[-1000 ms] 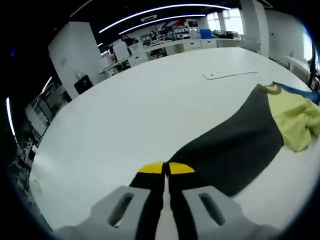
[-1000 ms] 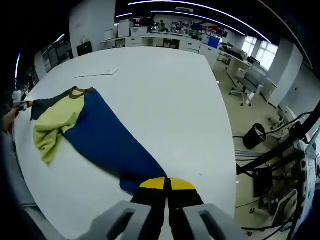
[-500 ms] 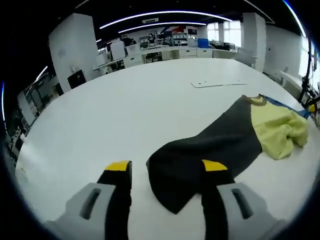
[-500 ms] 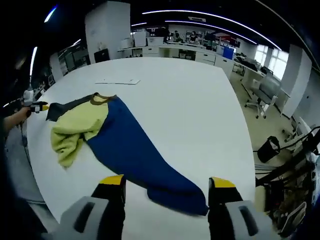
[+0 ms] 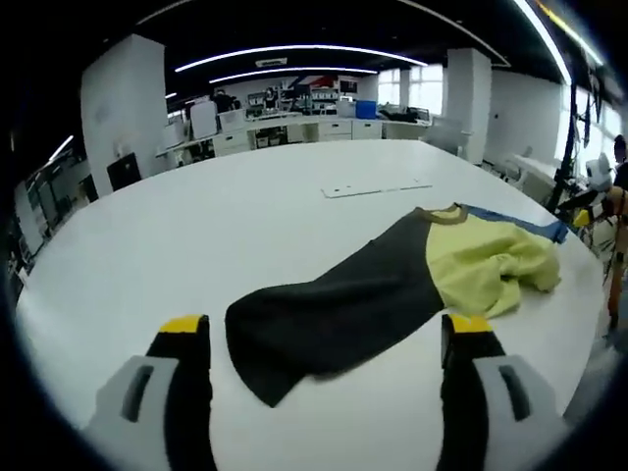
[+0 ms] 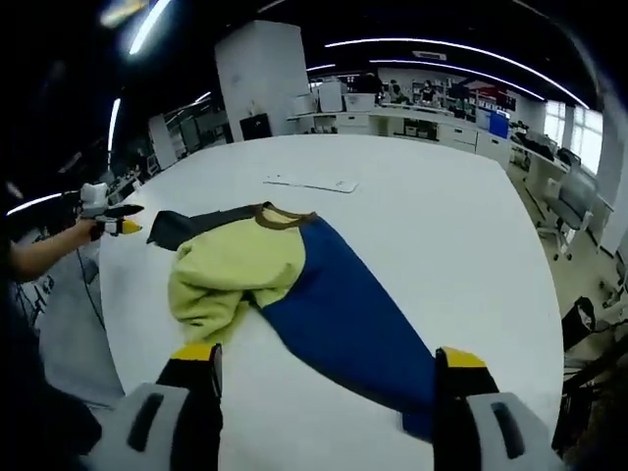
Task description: Fold the garment on the visible template until the final outline fits inside the template.
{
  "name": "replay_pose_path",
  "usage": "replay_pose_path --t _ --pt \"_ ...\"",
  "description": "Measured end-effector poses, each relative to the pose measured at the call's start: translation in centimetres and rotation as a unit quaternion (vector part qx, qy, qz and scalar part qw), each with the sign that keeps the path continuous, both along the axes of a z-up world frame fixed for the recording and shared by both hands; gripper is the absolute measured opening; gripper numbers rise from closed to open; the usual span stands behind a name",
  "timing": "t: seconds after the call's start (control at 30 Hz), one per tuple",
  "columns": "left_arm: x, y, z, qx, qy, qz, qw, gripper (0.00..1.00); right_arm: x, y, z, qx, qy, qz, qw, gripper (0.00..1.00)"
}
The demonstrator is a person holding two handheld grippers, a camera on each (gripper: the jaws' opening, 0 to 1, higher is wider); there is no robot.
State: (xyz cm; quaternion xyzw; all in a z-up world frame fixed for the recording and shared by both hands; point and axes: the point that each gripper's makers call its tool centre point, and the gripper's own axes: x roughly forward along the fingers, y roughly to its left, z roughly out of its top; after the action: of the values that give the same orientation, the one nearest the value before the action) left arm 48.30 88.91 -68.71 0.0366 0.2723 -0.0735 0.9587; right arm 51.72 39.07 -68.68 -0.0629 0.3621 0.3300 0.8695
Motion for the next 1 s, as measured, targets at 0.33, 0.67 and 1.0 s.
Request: replay_pose_path --t 0.33,0.67,1.0 --pt "-1.4 -3.7 1.1 -0.024 -0.022 -0.037 0.9988 0.99 -2.0 5.7 0.6 0.030 -0.008 0.078 0.9965 0.91" --pt "-2.5 -8.9 1.0 -0.041 -0.040 -0.092 0.9941 0.89 -3.6 9.3 -0.9 0.034 -0.021 0.125 0.9913 0.82" --pt "-2.3 -13.2 -0.2 -0.038 -0.057 -0.140 0.9877 0.67 -4.5 12.2 -2.2 0.060 -0.034 0.132 0.9888 0.66"
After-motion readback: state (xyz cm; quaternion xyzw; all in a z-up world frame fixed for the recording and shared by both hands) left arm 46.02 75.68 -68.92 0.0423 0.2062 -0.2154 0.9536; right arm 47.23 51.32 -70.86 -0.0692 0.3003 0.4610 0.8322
